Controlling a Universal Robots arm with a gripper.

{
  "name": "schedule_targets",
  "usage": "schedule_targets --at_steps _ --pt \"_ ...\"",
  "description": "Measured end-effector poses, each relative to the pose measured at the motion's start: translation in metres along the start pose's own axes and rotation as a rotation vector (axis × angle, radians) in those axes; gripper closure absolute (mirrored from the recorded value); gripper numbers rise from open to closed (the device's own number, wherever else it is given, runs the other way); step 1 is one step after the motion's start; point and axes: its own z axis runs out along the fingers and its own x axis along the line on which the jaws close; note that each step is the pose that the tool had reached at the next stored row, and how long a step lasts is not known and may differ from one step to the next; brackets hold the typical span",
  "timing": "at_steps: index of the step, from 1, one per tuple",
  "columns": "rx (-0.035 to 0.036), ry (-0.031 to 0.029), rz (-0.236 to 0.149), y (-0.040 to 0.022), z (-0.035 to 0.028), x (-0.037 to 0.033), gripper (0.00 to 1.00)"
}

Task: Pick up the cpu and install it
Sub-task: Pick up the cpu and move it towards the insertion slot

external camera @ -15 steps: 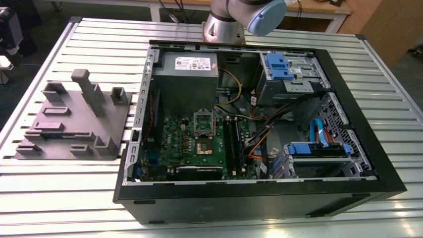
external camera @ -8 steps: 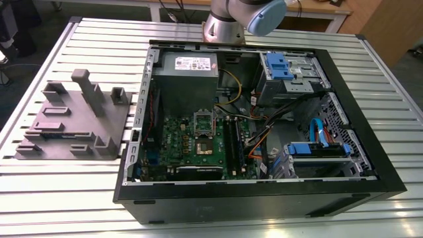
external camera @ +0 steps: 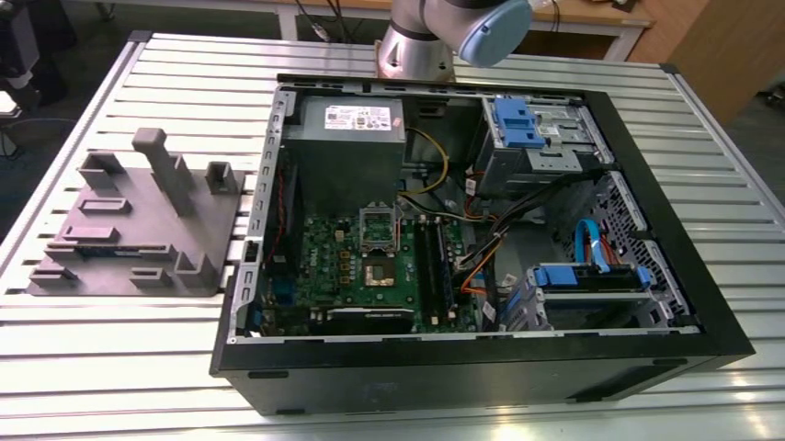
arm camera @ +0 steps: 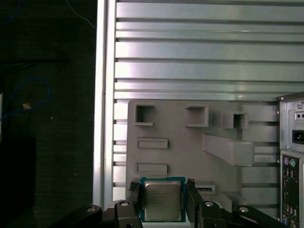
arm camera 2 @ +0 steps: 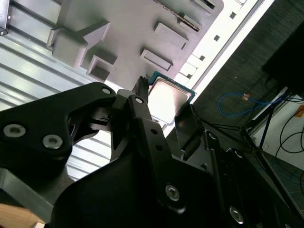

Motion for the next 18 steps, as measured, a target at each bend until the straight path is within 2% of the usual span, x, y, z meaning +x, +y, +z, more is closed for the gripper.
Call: schedule_targets --at_steps 15,18 --pt "0.0000 0.0000 0.000 0.0000 0.0000 -0.0020 0.53" --pt "0.0002 0.0002 0.000 0.0001 -0.0028 -0.0021 0.53"
